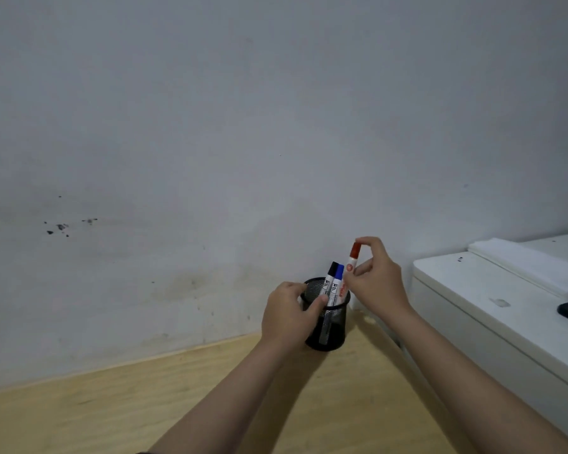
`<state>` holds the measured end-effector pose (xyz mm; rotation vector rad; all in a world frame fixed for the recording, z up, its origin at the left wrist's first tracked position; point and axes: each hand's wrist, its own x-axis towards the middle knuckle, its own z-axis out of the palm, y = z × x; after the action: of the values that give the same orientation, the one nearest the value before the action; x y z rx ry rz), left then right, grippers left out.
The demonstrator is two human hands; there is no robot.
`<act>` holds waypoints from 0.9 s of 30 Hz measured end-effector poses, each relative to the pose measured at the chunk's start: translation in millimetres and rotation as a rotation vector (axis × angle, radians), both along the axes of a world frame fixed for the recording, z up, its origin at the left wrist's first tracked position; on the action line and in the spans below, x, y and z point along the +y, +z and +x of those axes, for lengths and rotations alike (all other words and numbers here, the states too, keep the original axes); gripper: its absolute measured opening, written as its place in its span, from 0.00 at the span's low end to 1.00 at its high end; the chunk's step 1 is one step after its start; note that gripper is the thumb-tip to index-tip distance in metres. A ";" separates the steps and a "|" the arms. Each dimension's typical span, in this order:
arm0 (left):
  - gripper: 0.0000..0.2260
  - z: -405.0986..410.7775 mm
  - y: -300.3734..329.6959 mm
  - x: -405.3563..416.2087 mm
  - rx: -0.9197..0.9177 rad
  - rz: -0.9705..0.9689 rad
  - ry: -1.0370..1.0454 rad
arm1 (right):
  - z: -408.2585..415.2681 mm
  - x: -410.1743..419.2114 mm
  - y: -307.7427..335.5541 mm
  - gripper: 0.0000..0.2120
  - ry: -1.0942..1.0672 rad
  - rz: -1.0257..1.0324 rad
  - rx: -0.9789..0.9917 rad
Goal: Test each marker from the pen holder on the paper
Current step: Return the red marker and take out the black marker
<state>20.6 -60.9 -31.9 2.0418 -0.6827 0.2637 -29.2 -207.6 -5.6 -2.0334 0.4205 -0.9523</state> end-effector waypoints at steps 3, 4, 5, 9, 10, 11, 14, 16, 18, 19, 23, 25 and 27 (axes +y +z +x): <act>0.17 1.4 -4.9 -5.0 0.045 -0.053 0.038 | 6.6 -5.5 -14.9 0.18 -0.003 -0.016 0.168; 0.18 0.5 -5.0 -5.3 0.061 -0.071 0.043 | 8.7 -7.2 -18.4 0.17 -0.017 -0.043 0.218; 0.18 -0.5 -4.7 -5.3 0.073 -0.081 0.043 | 11.4 -8.7 -21.2 0.18 -0.040 -0.081 0.243; 0.15 -4.9 -1.6 -3.1 0.060 -0.105 0.022 | 24.7 -8.1 -19.2 0.18 -0.142 -0.181 0.185; 0.16 -5.4 -1.2 -2.8 0.052 -0.108 0.021 | 28.8 -6.8 -16.4 0.17 -0.164 -0.201 0.210; 0.16 -5.6 -1.1 -2.5 0.047 -0.110 0.023 | 33.0 -5.7 -13.9 0.17 -0.184 -0.226 0.254; 0.16 -6.9 -1.1 -1.4 0.059 -0.124 0.030 | 43.3 -2.0 -10.1 0.16 -0.230 -0.279 0.362; 0.16 -7.1 0.1 -0.7 0.057 -0.117 0.033 | 48.1 -1.0 -9.0 0.14 -0.253 -0.292 0.359; 0.15 -7.8 2.1 0.0 0.041 -0.107 0.025 | 49.9 0.6 -6.6 0.11 -0.242 -0.258 0.328; 0.15 -8.4 3.2 0.7 0.039 -0.103 0.016 | 49.0 2.4 -4.6 0.10 -0.222 -0.211 0.301; 0.14 -12.1 3.5 4.1 0.076 -0.127 -0.014 | 31.2 14.6 7.0 0.05 -0.092 -0.071 0.090; 0.11 -19.6 8.6 8.5 0.159 -0.236 -0.009 | 9.5 27.0 15.8 0.03 0.001 -0.059 -0.051; 0.12 -33.8 22.6 18.0 0.398 -0.422 -0.055 | -19.3 44.5 21.2 0.04 0.078 -0.085 -0.157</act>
<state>-13.2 -43.0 -9.3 1.6032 -0.3930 -0.0338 -48.5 -163.1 15.6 -2.0169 0.2183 -1.0890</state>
